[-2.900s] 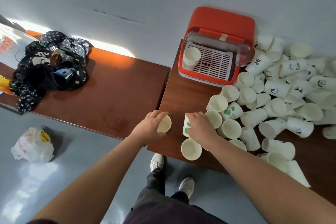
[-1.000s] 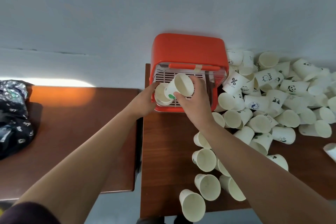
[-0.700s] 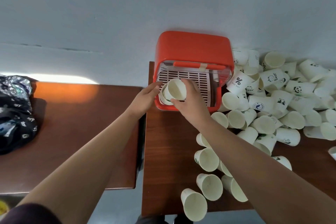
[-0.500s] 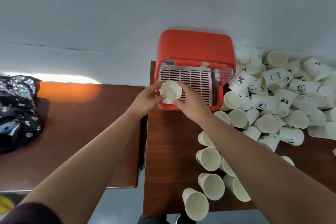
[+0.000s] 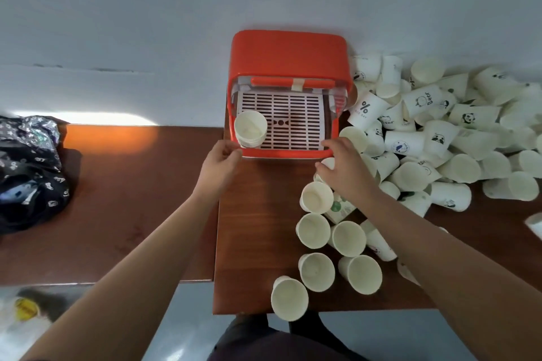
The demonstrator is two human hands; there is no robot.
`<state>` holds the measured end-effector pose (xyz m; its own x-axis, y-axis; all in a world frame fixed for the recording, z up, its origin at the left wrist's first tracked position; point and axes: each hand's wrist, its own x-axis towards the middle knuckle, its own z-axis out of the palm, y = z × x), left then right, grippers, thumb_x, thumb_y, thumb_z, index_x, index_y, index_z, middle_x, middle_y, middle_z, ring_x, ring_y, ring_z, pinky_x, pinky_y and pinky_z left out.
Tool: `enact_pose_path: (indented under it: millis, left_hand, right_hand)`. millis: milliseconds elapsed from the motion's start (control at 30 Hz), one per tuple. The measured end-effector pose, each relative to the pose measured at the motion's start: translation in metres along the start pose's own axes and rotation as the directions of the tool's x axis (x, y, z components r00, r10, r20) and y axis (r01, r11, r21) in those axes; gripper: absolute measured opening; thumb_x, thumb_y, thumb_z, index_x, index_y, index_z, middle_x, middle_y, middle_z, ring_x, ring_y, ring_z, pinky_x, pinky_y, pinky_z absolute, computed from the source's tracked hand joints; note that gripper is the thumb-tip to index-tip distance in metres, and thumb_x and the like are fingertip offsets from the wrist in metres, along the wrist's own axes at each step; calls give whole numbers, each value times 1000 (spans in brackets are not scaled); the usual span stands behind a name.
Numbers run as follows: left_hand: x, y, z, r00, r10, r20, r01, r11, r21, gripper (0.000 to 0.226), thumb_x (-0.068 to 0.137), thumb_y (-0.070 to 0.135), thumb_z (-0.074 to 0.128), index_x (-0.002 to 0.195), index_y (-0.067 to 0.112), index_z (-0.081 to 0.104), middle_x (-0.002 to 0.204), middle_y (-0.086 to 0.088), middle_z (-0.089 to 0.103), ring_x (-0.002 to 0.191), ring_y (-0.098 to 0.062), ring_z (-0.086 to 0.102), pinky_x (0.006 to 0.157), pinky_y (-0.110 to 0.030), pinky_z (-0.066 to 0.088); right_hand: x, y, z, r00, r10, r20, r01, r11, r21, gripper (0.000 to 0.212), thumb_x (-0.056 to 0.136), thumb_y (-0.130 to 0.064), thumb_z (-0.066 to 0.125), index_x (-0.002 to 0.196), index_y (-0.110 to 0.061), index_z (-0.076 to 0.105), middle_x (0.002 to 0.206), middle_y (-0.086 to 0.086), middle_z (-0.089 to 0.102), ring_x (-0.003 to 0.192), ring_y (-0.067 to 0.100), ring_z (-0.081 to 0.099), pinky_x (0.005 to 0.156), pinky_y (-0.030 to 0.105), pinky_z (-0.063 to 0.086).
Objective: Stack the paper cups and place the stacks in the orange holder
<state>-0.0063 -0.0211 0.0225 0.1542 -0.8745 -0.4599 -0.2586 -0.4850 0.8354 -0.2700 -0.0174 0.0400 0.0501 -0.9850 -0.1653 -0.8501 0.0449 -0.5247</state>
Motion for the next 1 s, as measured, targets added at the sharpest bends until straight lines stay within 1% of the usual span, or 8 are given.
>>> enact_pose_path:
  millis: [133, 267, 367, 467, 567, 767, 933, 1000]
  left_hand:
    - [-27, -10, 48, 974, 20, 225, -67, 977, 203, 20, 92, 29, 66, 111, 24, 64, 110, 3, 68, 102, -17, 65, 93, -36, 54]
    - [-35, -10, 107, 919, 65, 389, -235, 882, 409, 55, 87, 37, 74, 135, 18, 55, 130, 1, 54, 118, -13, 55, 96, -21, 40]
    - [-39, -9, 139, 885, 48, 464, -335, 757, 560, 81, 81, 47, 78, 147, 18, 41, 148, -2, 42, 141, -22, 34, 110, -30, 30]
    - [-41, -13, 152, 894, -30, 448, -298, 707, 642, 101, 73, 53, 82, 152, 20, 29, 154, -7, 31, 146, -30, 26, 117, -47, 29]
    - [-42, -17, 159, 910, -33, 414, -291, 660, 693, 101, 73, 48, 83, 153, 20, 27, 152, -9, 32, 143, -33, 30, 114, -52, 34]
    - [-45, -21, 154, 942, 135, 307, -313, 685, 658, 89, 80, 40, 79, 152, 15, 33, 150, -7, 41, 139, -31, 41, 109, -45, 41]
    - [-56, -4, 126, 964, 201, 177, -266, 793, 548, 85, 80, 43, 79, 148, 20, 35, 149, -3, 45, 135, -23, 45, 108, -39, 39]
    - [-59, 0, 109, 965, 217, 148, -262, 829, 494, 82, 78, 42, 79, 145, 23, 36, 145, -2, 48, 131, -23, 48, 110, -43, 42]
  right_hand:
    - [-19, 50, -20, 996, -19, 85, 29, 993, -118, 57, 86, -23, 67, 138, -15, 46, 139, 6, 45, 128, 25, 45, 107, 44, 42]
    - [-24, 73, -19, 981, -105, 165, 133, 977, -166, 64, 86, -25, 68, 143, -18, 39, 143, 5, 44, 130, 25, 44, 106, 46, 43]
    - [-21, 81, -15, 965, -165, 202, 209, 953, -218, 68, 84, -27, 68, 145, -17, 38, 145, 3, 43, 134, 26, 40, 104, 51, 44]
    - [-15, 88, -12, 946, -209, 247, 275, 922, -272, 75, 84, -29, 68, 150, -17, 35, 149, 1, 40, 140, 25, 31, 111, 48, 38]
    - [-8, 94, -8, 930, -235, 284, 314, 907, -280, 80, 83, -32, 70, 152, -17, 31, 152, 0, 37, 142, 24, 28, 116, 43, 30]
    - [1, 98, -3, 922, -252, 295, 331, 906, -262, 78, 84, -38, 69, 149, -17, 32, 149, 2, 41, 139, 25, 32, 116, 42, 30]
    - [6, 86, 1, 915, -309, 258, 384, 863, -329, 77, 82, -44, 72, 144, -15, 37, 141, 4, 47, 129, 26, 43, 108, 40, 38]
    - [9, 81, 4, 915, -307, 261, 390, 841, -375, 74, 83, -44, 70, 143, -13, 39, 140, 6, 47, 126, 27, 44, 106, 39, 39]
